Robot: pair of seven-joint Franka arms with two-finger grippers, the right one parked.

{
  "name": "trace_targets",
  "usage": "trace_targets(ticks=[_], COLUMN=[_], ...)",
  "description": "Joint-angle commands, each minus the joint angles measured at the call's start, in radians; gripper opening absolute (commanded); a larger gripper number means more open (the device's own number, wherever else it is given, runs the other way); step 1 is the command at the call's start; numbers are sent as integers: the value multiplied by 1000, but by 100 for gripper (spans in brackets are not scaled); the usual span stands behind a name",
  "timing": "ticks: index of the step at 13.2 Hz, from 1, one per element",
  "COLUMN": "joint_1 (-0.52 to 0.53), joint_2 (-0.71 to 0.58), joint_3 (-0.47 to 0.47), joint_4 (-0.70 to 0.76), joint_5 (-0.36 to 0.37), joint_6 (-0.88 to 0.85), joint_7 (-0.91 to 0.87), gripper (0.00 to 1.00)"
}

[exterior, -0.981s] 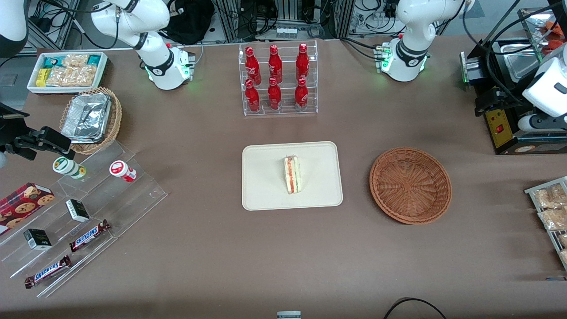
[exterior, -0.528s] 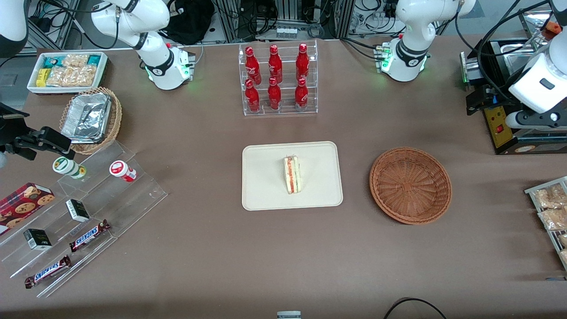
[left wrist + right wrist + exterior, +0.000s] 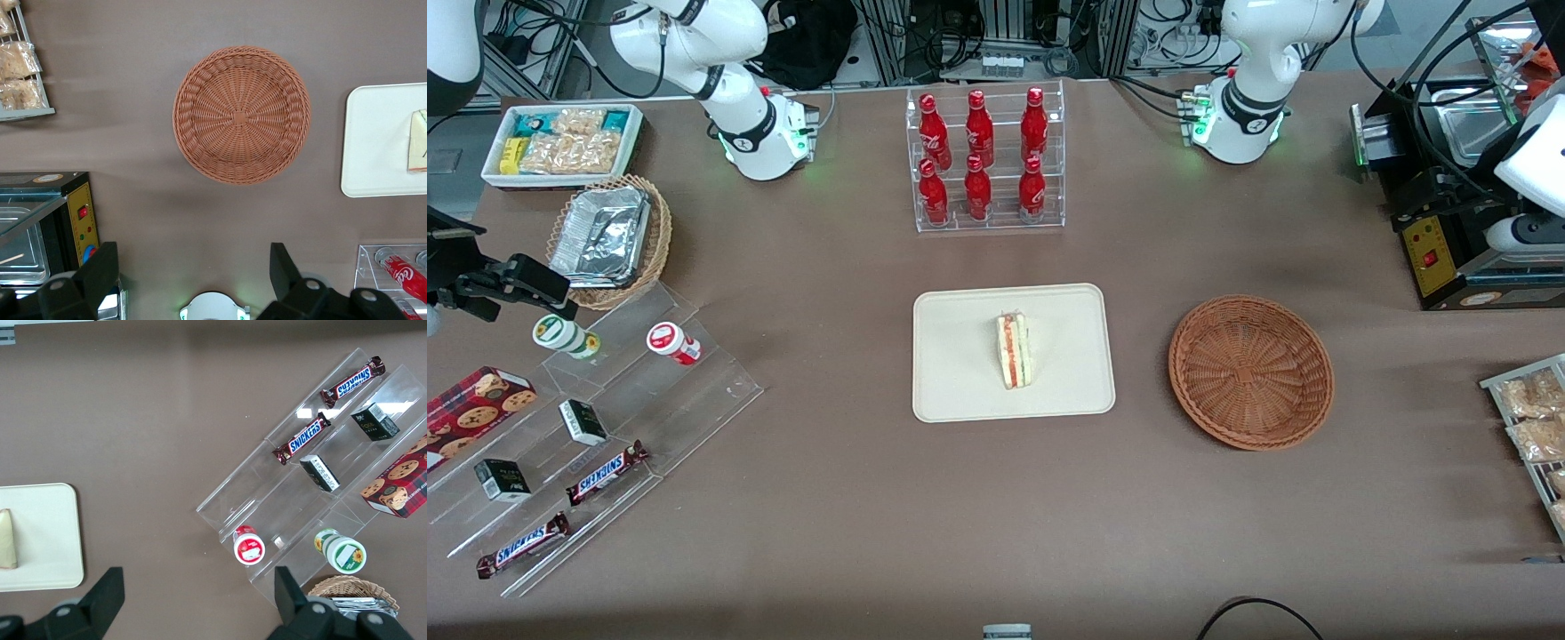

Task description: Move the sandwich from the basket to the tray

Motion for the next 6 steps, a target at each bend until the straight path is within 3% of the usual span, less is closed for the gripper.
trace_targets(ticks=[1,6], joint_1=[-5,21], joint_2=[-10,-4], joint_3=[8,4], joint_4=[4,4], joint_5=[5,-1], joint_6=[12,27], joint_7=[0,6], gripper=[100,100])
